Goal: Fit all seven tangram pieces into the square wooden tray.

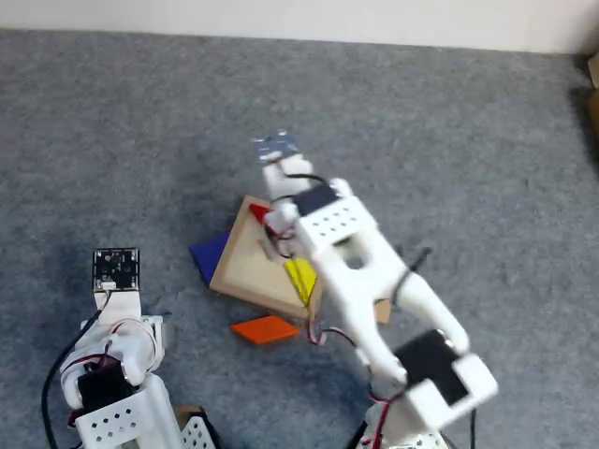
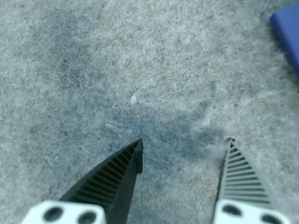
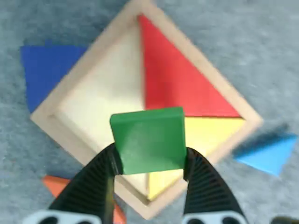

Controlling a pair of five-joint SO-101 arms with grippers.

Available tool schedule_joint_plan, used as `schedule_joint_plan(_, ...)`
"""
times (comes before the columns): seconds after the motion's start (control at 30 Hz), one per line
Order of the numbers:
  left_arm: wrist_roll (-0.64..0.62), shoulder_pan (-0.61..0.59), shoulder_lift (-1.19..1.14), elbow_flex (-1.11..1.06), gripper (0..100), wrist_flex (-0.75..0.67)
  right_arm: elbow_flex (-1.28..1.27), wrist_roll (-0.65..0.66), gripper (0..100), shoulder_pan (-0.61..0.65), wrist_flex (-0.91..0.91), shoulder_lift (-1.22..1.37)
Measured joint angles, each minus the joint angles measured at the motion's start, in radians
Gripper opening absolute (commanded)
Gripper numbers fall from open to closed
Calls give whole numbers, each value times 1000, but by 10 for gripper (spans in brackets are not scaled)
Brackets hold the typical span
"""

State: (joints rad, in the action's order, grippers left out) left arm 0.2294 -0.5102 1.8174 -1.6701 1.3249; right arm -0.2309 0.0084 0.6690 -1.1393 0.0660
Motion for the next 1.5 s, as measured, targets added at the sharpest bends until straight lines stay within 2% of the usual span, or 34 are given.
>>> schedule_joint_plan(0.13,0,0,0,0,266,0,118,-5,43,58,-52,141)
schedule_joint_plan(0.3,0,0,0,0,266,0,209,-5,123,106,-106,252)
schedule_joint_plan(0.6,0,0,0,0,266,0,224,-72,211,120,-126,298)
schedule_joint_plan(1.07,0,0,0,0,266,0,284,-78,220,118,-146,299)
schedule_joint_plan(1.33,0,0,0,0,266,0,499,-78,220,104,-376,299)
schedule_joint_plan(1.5,0,0,0,0,266,0,617,-78,220,3,-502,299)
